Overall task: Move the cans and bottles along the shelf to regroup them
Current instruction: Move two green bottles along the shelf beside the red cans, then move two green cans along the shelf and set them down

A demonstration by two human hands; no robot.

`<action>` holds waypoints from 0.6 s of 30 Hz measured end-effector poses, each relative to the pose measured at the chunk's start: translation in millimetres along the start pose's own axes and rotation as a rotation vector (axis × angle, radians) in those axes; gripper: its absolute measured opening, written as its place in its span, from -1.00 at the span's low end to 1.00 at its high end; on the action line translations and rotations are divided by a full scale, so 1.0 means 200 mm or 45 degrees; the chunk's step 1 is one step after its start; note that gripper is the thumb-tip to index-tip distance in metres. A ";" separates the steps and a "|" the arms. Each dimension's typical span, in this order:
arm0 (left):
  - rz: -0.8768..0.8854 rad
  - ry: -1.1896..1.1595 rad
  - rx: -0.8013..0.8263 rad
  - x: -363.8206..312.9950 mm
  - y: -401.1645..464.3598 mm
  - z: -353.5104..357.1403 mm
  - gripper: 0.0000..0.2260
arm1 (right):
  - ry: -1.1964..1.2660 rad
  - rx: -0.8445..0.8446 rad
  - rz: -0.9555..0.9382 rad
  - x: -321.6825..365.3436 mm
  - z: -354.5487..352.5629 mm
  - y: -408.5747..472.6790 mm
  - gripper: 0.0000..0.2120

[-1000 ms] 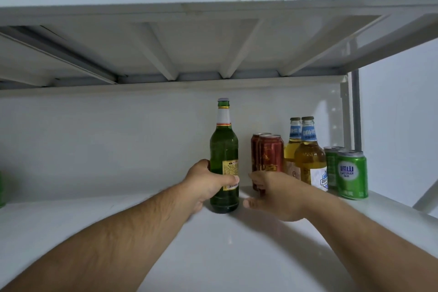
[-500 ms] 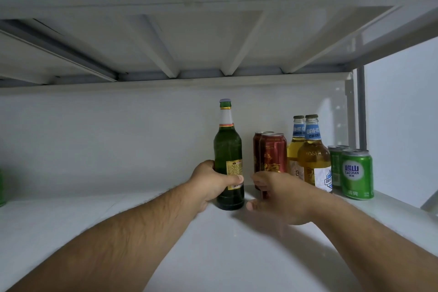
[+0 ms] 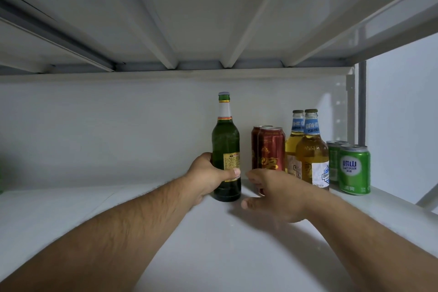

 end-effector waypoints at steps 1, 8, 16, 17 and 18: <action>0.003 0.006 0.000 0.00 0.00 0.00 -0.47 | 0.015 0.004 0.003 0.01 0.00 0.00 -0.73; -0.049 0.318 0.061 0.01 -0.08 -0.12 -0.06 | 0.070 0.106 0.012 0.05 0.03 -0.02 -0.54; 0.049 1.154 0.054 0.06 -0.47 -0.52 -0.22 | -0.135 0.107 0.023 0.31 0.08 -0.08 -0.50; 0.043 1.186 0.046 0.07 -0.53 -0.58 -0.23 | -0.161 0.107 0.015 0.37 0.11 -0.08 -0.49; 0.034 1.206 0.035 0.09 -0.59 -0.64 -0.24 | -0.192 0.110 -0.002 0.44 0.13 -0.08 -0.46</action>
Point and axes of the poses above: each hand's wrist, its own y-axis towards the middle knuckle, its own z-axis out of the palm, x = y × z, the point moved 6 cm from there along y, towards the middle knuckle, and after that the axes turned 12 degrees about y, right-handed, at the moved point
